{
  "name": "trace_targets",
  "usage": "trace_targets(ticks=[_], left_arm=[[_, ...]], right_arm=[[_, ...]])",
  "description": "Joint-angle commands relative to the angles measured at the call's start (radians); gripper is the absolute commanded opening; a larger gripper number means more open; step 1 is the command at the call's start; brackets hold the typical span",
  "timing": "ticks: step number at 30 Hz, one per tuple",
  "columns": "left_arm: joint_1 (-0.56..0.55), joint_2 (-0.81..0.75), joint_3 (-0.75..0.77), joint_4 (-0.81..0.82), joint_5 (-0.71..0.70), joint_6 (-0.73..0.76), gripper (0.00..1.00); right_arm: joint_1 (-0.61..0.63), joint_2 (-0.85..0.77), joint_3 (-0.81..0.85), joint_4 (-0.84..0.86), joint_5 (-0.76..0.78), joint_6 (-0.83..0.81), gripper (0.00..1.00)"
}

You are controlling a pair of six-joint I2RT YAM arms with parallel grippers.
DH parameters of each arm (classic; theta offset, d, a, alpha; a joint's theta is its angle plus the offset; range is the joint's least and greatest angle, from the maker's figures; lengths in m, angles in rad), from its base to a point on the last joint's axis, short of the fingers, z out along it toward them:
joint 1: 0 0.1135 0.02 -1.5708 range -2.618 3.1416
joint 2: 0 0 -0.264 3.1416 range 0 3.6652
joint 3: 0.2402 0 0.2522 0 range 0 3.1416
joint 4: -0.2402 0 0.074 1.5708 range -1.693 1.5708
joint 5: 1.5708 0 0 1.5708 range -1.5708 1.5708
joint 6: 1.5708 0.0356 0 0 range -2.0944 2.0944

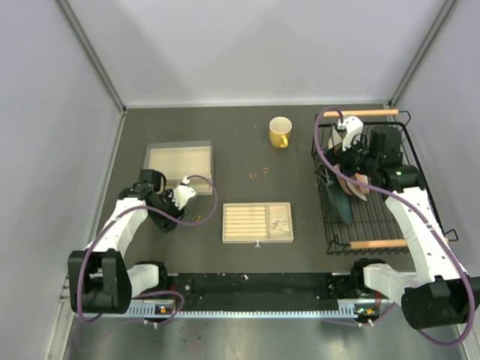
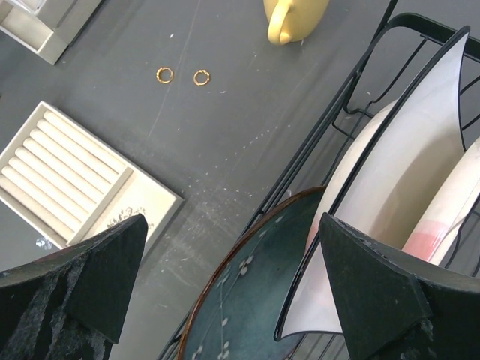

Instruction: Organize the mixed jewelry

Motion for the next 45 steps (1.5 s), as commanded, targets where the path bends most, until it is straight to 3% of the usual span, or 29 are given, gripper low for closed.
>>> trace_targets(ticks=[1,45], left_arm=[[0.007,0.016,-0.033,0.045,-0.012,0.011,0.53],[0.033,0.149,-0.047,0.127,-0.050,0.019,0.41]], right_arm=[[0.009,-0.025,-0.002,0.036,-0.014,-0.010,0.99],[0.009,-0.056,-0.019,0.036,0.021,-0.009,0.98]])
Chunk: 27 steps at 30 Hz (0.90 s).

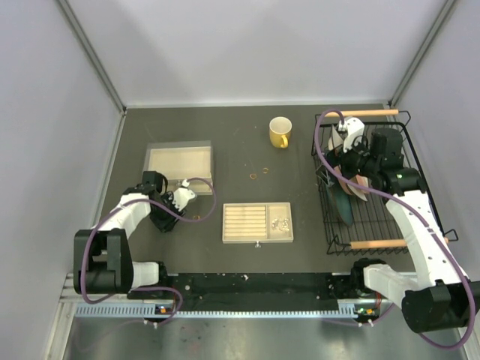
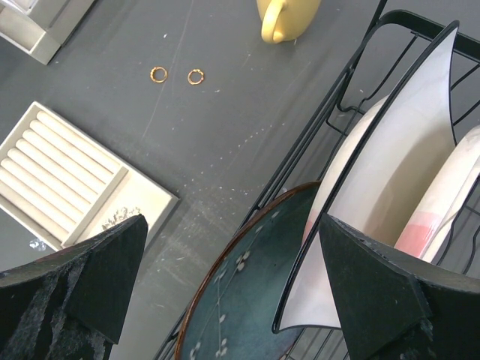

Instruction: Organize the mixed jewelry

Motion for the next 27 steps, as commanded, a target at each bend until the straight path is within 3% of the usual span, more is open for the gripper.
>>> trace_targets(ticks=[1,11,21,25,27], left_arm=[[0.013,0.023,0.003,0.026,0.000,0.020,0.41],[0.015,0.032,0.000,0.029,0.026,0.023,0.35],[0.015,0.040,-0.017,0.012,0.061,0.035,0.15],[0.015,0.027,0.003,-0.003,0.090,0.030,0.00],[0.013,0.005,0.032,-0.060,0.156,0.026,0.00]], right_arm=[[0.009,-0.034,-0.002,0.030,0.000,-0.009,0.98],[0.009,-0.042,0.000,0.026,0.011,-0.013,0.98],[0.009,-0.022,0.002,0.026,-0.001,-0.010,0.98],[0.008,-0.022,0.006,0.026,-0.004,-0.006,0.98],[0.011,-0.023,0.009,0.024,-0.014,-0.004,0.98]])
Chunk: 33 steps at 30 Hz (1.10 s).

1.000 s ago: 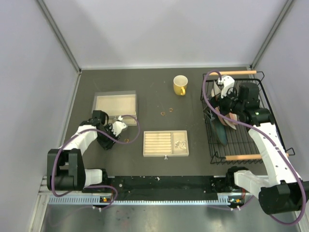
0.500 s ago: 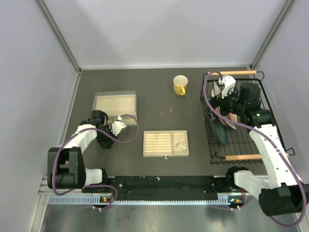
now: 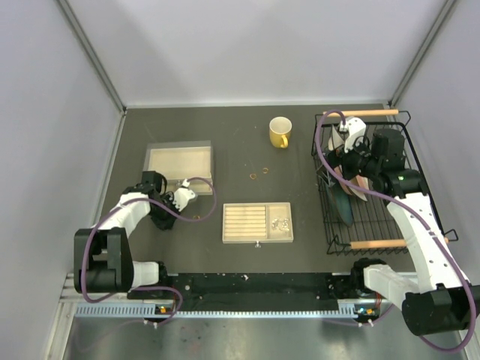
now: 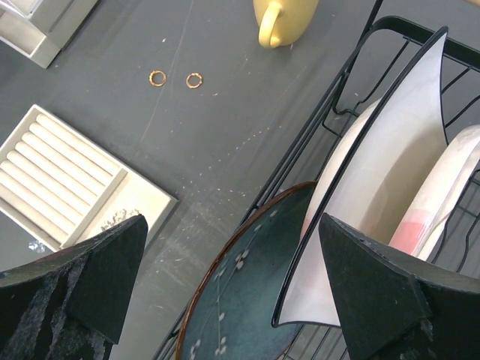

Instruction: Organize the mixed jewelry

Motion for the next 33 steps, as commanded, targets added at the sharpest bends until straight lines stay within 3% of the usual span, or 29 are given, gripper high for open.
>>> trace_targets(ticks=[1,7,9,12,14,17,21,26,31,33], left_arm=[[0.005,-0.020,0.070,-0.070,0.139,0.014,0.00],[-0.001,-0.076,0.306,-0.368,0.462,0.065,0.00],[-0.015,-0.089,0.362,-0.456,0.527,0.077,0.00],[-0.142,-0.132,0.460,-0.488,0.507,0.028,0.00],[-0.228,-0.185,0.518,-0.454,0.390,-0.027,0.00],[-0.473,-0.254,0.567,-0.328,0.146,-0.131,0.00],[-0.636,-0.230,0.702,-0.287,-0.139,-0.110,0.00],[-0.843,-0.233,0.686,-0.128,-0.510,0.040,0.00],[-0.978,-0.230,0.618,0.067,-0.710,0.184,0.00],[-1.030,-0.236,0.562,0.216,-0.784,0.279,0.00]], right_arm=[[0.009,-0.006,0.013,0.025,-0.028,-0.004,0.98],[0.009,0.012,0.057,0.009,-0.148,0.004,0.99],[0.009,0.032,0.082,-0.003,-0.212,0.008,0.98],[0.011,0.067,0.163,-0.034,-0.290,0.014,0.99],[0.015,0.090,0.203,-0.055,-0.324,0.007,0.98],[0.043,0.141,0.299,-0.122,-0.303,-0.018,0.97],[0.060,0.237,0.465,-0.192,-0.275,-0.016,0.95],[0.083,0.316,0.615,-0.258,-0.283,-0.001,0.92],[0.159,0.383,0.738,-0.302,-0.277,-0.006,0.88],[0.196,0.405,0.767,-0.310,-0.284,-0.006,0.87]])
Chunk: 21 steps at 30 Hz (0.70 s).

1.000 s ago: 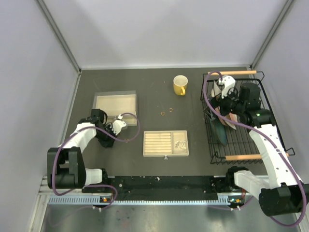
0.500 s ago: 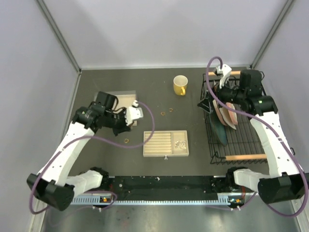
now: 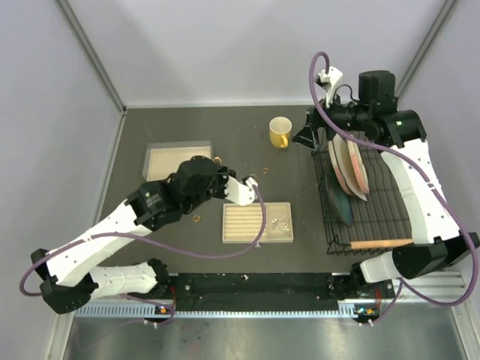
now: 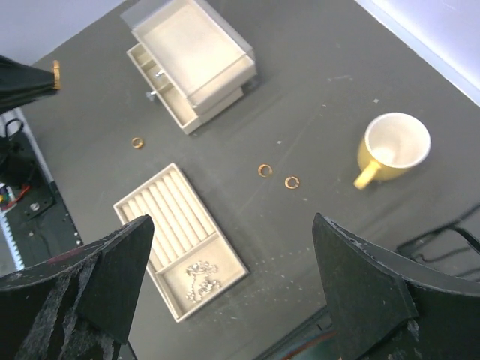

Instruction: Organize the mixed jewelry

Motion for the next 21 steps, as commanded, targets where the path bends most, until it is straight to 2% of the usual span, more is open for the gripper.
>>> trace_targets(ticks=[1,4,8,10,14,21], left_arm=[[-0.090,-0.013,-0.094,0.350,-0.267,0.213,0.00],[-0.168,-0.051,-0.227,0.566,-0.334,0.362,0.00],[-0.214,-0.096,-0.395,0.819,-0.359,0.564,0.00],[-0.228,-0.112,-0.465,0.913,-0.356,0.615,0.00],[-0.250,-0.134,-0.560,1.040,-0.339,0.740,0.00],[-0.274,-0.142,-0.634,1.129,-0.334,0.807,0.00]], right_arm=[[0.072,0.032,0.091,-0.050,-0.028,-0.009,0.86],[0.113,0.033,0.113,-0.050,-0.022,-0.019,0.84],[0.181,0.016,0.121,-0.051,0.027,-0.045,0.81],[0.220,0.003,0.116,-0.050,0.068,-0.062,0.79],[0.291,0.006,0.102,-0.047,0.127,-0.075,0.74],[0.429,0.040,0.084,-0.021,0.233,-0.096,0.66]])
